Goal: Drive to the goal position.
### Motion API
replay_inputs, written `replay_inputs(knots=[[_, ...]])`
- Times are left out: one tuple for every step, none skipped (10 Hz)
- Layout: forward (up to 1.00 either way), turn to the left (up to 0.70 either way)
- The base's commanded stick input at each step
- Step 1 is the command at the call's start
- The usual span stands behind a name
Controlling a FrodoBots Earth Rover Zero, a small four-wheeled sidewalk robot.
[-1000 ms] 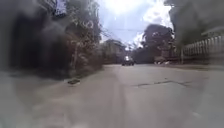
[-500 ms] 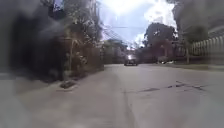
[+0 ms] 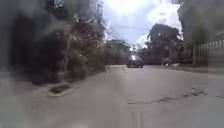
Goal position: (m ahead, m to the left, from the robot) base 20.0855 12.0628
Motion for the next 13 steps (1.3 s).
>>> replay_inputs(knots=[[1.00,0.00],[1.00,0.00],[1.00,0.00],[1.00,0.00],[1.00,0.00],[1.00,0.00],[1.00,0.00],[1.00,0.00],[1.00,0.00],[1.00,0.00],[1.00,0.00],[1.00,0.00],[1.00,-0.01]])
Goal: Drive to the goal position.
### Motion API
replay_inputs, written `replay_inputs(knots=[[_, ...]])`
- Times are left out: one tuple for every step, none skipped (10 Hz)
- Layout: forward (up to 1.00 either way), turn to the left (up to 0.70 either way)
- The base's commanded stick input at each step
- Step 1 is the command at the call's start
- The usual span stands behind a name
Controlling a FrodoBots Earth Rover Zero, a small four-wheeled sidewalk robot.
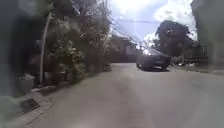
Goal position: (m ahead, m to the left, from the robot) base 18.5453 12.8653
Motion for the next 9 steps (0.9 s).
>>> replay_inputs(knots=[[1.00,-0.18],[1.00,-0.39],[1.00,-0.40],[1.00,-0.40],[1.00,-0.40],[1.00,-0.40],[1.00,-0.01],[1.00,0.00],[1.00,0.00]])
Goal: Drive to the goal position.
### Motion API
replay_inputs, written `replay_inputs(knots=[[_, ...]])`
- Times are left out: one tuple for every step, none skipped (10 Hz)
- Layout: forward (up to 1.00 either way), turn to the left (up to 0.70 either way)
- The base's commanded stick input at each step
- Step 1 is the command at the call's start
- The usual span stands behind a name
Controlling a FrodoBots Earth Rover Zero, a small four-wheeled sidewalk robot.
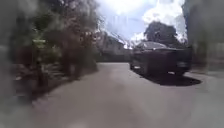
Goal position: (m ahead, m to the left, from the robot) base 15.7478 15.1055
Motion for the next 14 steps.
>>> replay_inputs(knots=[[1.00,0.00],[1.00,0.00],[1.00,0.00],[1.00,0.00],[1.00,0.00],[1.00,0.00],[1.00,0.00],[1.00,0.00],[1.00,0.00],[1.00,0.00],[1.00,0.00],[1.00,0.00],[1.00,0.00],[1.00,0.00]])
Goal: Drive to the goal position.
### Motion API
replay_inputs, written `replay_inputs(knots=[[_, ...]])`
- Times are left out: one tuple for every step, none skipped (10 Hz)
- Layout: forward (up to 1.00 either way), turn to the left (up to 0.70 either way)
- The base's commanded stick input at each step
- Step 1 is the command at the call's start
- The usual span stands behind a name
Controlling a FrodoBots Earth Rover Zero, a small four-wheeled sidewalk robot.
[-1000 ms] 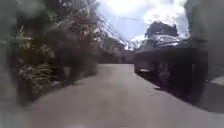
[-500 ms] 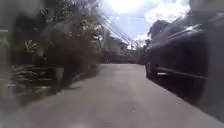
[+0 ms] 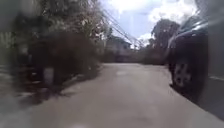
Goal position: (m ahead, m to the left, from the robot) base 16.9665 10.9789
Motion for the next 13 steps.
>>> replay_inputs(knots=[[1.00,0.00],[1.00,0.00],[1.00,-0.11],[1.00,-0.39],[1.00,-0.39],[1.00,-0.38],[1.00,-0.24],[1.00,0.00],[1.00,0.00],[1.00,0.01],[1.00,0.01],[1.00,0.01],[1.00,0.01]])
